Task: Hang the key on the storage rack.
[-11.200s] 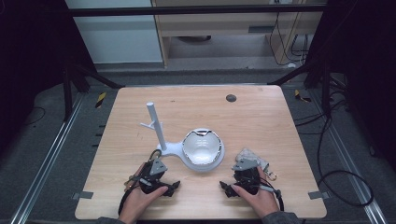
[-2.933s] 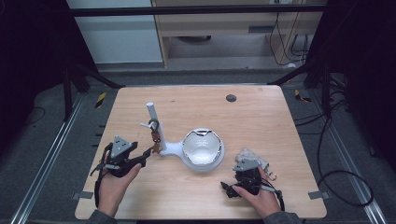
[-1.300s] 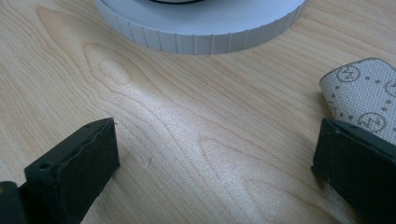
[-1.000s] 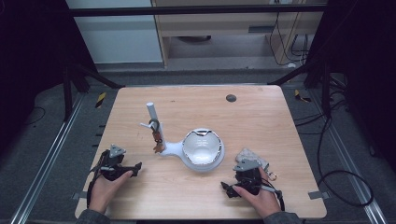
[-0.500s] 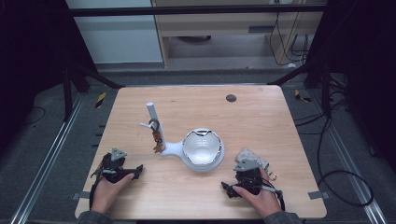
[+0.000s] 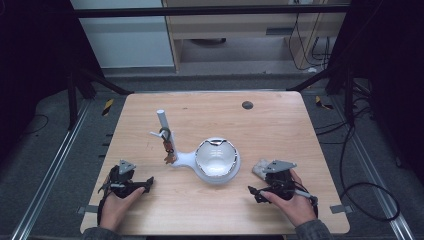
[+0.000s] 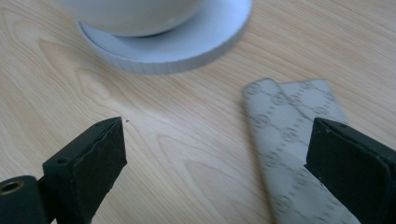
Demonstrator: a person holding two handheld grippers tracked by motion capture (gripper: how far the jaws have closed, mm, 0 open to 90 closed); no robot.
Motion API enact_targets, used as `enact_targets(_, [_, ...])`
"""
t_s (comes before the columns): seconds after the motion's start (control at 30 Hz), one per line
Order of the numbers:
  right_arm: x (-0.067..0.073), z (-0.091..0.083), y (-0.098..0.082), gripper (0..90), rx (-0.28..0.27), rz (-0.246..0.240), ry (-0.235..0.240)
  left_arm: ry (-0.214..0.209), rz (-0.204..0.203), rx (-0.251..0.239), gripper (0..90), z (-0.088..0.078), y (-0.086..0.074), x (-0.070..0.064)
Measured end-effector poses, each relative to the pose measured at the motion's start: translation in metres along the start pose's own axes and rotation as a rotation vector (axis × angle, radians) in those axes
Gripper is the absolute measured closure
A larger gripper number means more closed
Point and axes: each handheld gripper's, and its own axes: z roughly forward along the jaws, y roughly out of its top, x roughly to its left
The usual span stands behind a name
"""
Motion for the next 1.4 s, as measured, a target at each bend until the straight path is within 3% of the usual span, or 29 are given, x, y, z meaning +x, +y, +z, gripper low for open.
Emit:
enact_targets(0.3, [-0.025, -0.017, 0.009, 7.6, 0.107, -0.003, -0.053, 0.005, 0.0, 0.002, 2.5, 0.0, 0.0, -0.002])
enact_targets(0.53, [-0.036, -0.02, 0.017, 8.5, 0.191, -0.018, -0.058, -0.005, 0.002, 0.002, 2.0, -0.001, -0.001, -0.003])
enact_targets(0.9, [-0.047, -0.011, 0.023, 9.8, 0.254, -0.015, -0.026, -0.007, 0.005, 0.003, 1.8, -0.001, -0.001, -0.003])
enact_targets(1.2, [-0.05, -0.006, 0.018, 7.9, 0.301, -0.013, -0.005, -0.008, 0.007, 0.004, 1.6, -0.001, -0.001, -0.003])
enact_targets(1.4, [-0.053, -0.006, 0.015, 12.0, 0.318, -0.011, -0.002, -0.009, 0.007, 0.003, 1.5, -0.001, -0.001, -0.003])
